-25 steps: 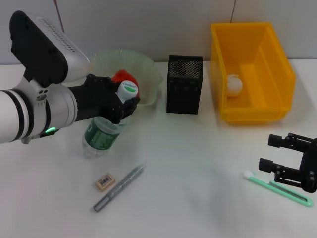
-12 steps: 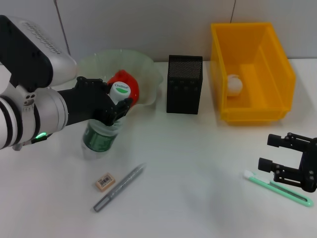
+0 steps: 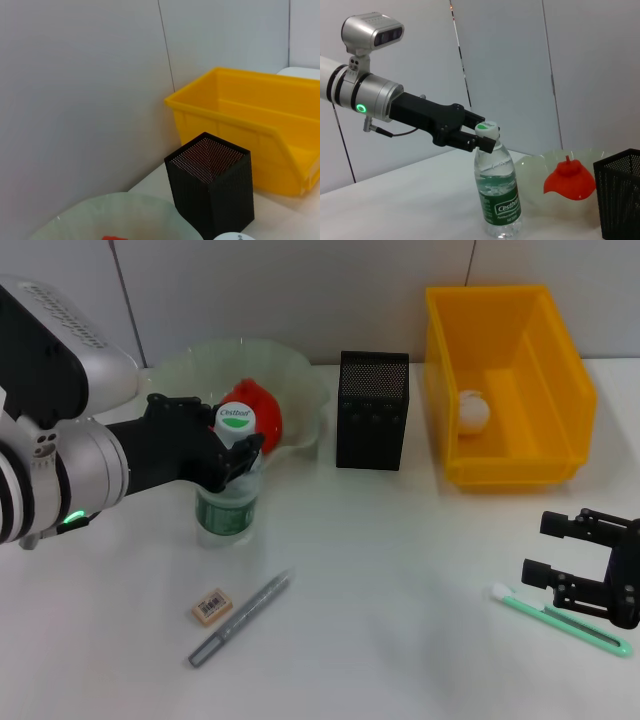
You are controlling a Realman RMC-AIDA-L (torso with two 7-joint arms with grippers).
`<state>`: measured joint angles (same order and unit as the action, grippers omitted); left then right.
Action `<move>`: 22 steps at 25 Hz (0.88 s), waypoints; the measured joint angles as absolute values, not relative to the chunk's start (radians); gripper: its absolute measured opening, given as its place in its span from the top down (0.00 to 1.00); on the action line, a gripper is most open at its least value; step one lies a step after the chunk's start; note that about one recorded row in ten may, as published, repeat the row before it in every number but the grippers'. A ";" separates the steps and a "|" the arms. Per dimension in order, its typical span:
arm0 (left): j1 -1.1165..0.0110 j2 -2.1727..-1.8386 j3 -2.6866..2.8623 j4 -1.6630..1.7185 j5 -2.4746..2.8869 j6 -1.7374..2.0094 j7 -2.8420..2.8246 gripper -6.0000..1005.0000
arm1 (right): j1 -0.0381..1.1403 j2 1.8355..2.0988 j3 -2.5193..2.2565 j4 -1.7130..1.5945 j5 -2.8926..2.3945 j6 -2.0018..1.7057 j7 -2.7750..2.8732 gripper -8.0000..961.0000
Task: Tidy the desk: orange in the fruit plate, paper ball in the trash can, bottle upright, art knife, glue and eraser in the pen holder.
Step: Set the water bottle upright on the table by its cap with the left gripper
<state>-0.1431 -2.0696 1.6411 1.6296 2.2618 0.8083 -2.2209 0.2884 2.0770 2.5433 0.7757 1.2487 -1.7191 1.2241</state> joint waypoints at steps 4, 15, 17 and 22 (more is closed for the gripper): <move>-0.133 -2.070 1.641 1.639 2.247 0.807 -2.222 0.55 | 0.288 2.077 2.543 0.775 1.249 -1.721 1.224 0.28; -0.112 -2.069 1.577 1.654 2.229 0.820 -2.261 0.55 | 0.288 2.077 2.543 0.773 1.249 -1.724 1.224 0.28; -0.112 -2.069 1.570 1.649 2.222 0.820 -2.261 0.55 | 0.289 2.077 2.543 0.773 1.249 -1.724 1.224 0.28; -0.119 -2.069 1.548 1.613 2.203 0.823 -2.261 0.55 | 0.291 2.077 2.543 0.771 1.249 -1.723 1.224 0.28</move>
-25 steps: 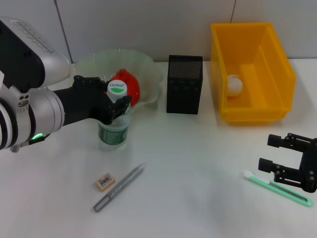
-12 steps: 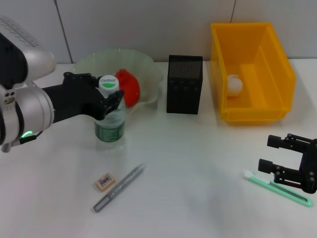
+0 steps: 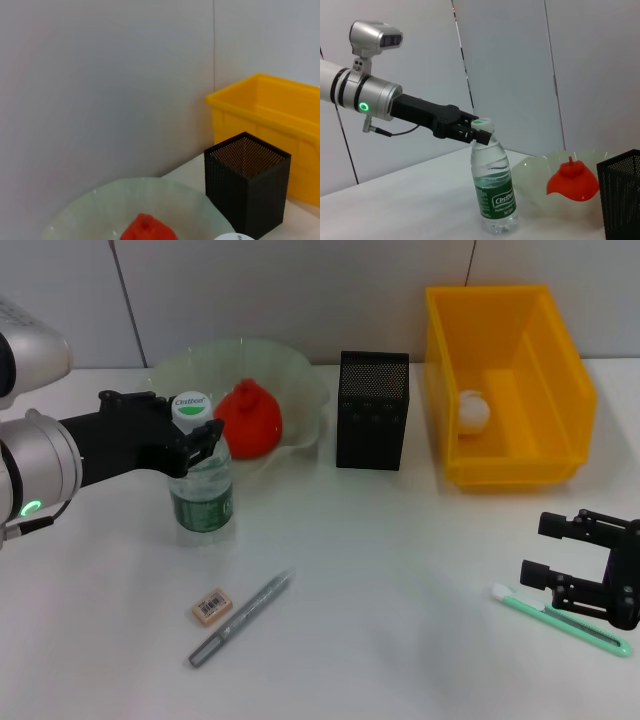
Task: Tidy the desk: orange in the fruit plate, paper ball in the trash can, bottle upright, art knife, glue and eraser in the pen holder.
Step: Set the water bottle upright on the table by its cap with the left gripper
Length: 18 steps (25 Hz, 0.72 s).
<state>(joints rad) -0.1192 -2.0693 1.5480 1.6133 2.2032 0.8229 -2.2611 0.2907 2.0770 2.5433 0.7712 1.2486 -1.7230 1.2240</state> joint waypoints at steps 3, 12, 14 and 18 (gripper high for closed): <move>-0.119 -2.069 1.548 1.613 2.203 0.823 -2.261 0.55 | 0.291 2.077 2.543 0.771 1.249 -1.721 1.224 0.28; -0.143 -2.069 1.521 1.572 2.196 0.822 -2.262 0.55 | 0.296 2.078 2.543 0.772 1.249 -1.717 1.224 0.28; -0.143 -2.069 1.521 1.572 2.196 0.822 -2.262 0.55 | 0.297 2.079 2.543 0.772 1.249 -1.716 1.224 0.28; -0.144 -2.069 1.512 1.568 2.169 0.831 -2.254 0.55 | 0.300 2.079 2.543 0.772 1.249 -1.716 1.224 0.28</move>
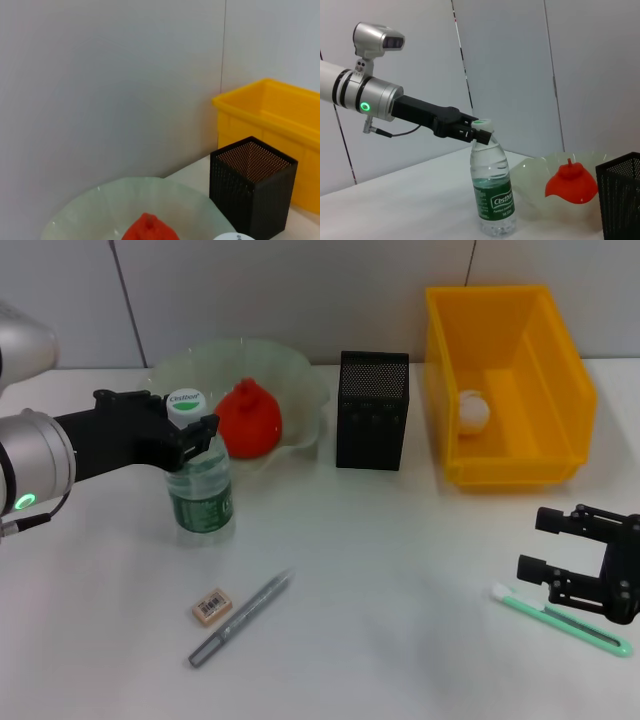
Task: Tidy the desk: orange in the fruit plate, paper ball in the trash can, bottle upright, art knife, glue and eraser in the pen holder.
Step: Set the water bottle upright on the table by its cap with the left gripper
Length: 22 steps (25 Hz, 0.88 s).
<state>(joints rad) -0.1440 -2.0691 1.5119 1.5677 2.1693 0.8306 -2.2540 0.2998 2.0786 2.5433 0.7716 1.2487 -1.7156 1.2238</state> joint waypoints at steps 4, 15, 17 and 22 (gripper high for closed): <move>-0.138 -2.066 1.490 1.568 2.137 0.849 -2.246 0.55 | 0.302 2.079 2.543 0.772 1.249 -1.715 1.222 0.28; -0.136 -2.068 1.483 1.566 2.135 0.854 -2.246 0.55 | 0.304 2.079 2.543 0.772 1.249 -1.715 1.222 0.28; -0.137 -2.068 1.480 1.566 2.134 0.854 -2.246 0.55 | 0.304 2.079 2.543 0.772 1.249 -1.718 1.222 0.28; -0.138 -2.068 1.473 1.559 2.133 0.854 -2.246 0.55 | 0.304 2.079 2.543 0.772 1.249 -1.720 1.222 0.28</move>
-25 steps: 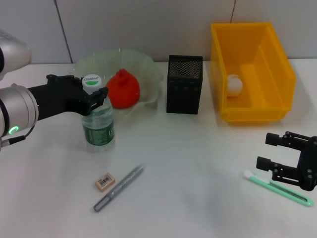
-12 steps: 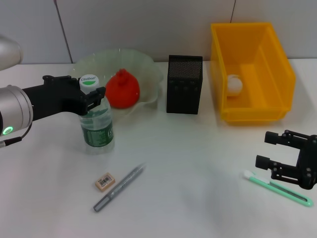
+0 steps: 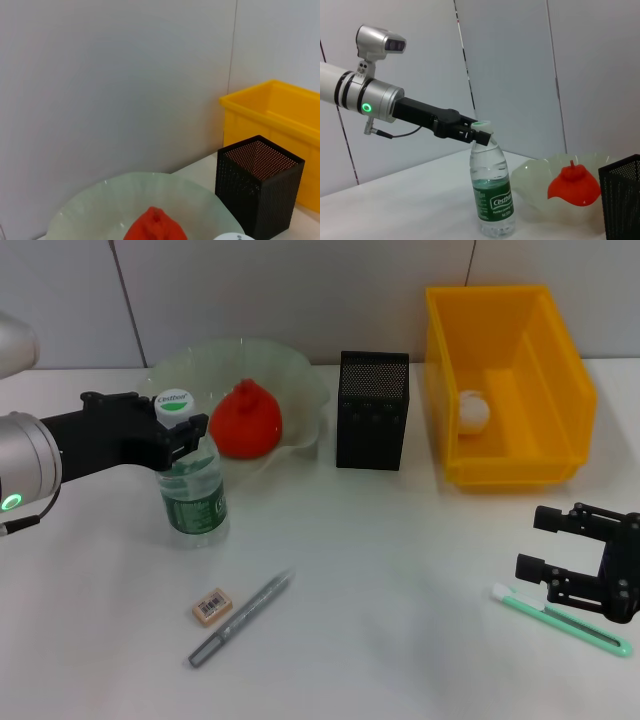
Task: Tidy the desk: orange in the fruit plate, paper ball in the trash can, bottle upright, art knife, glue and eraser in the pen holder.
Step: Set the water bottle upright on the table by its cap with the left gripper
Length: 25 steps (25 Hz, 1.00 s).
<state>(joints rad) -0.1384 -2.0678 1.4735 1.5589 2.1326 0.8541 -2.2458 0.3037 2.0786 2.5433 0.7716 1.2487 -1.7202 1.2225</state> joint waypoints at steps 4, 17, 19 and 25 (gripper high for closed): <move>-0.139 -2.068 1.473 1.556 2.132 0.854 -2.246 0.55 | 0.304 2.079 2.543 0.772 1.249 -1.721 1.223 0.28; -0.146 -2.067 1.473 1.555 2.131 0.875 -2.245 0.55 | 0.304 2.079 2.543 0.772 1.249 -1.724 1.224 0.28; -0.147 -2.066 1.473 1.555 2.131 0.877 -2.245 0.55 | 0.304 2.079 2.543 0.772 1.249 -1.724 1.224 0.28; -0.147 -2.067 1.473 1.556 2.130 0.882 -2.232 0.55 | 0.304 2.079 2.543 0.772 1.249 -1.724 1.224 0.28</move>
<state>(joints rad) -0.1474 -2.0673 1.4733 1.5557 2.1302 0.8817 -2.2325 0.3037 2.0786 2.5434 0.7716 1.2492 -1.7243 1.2242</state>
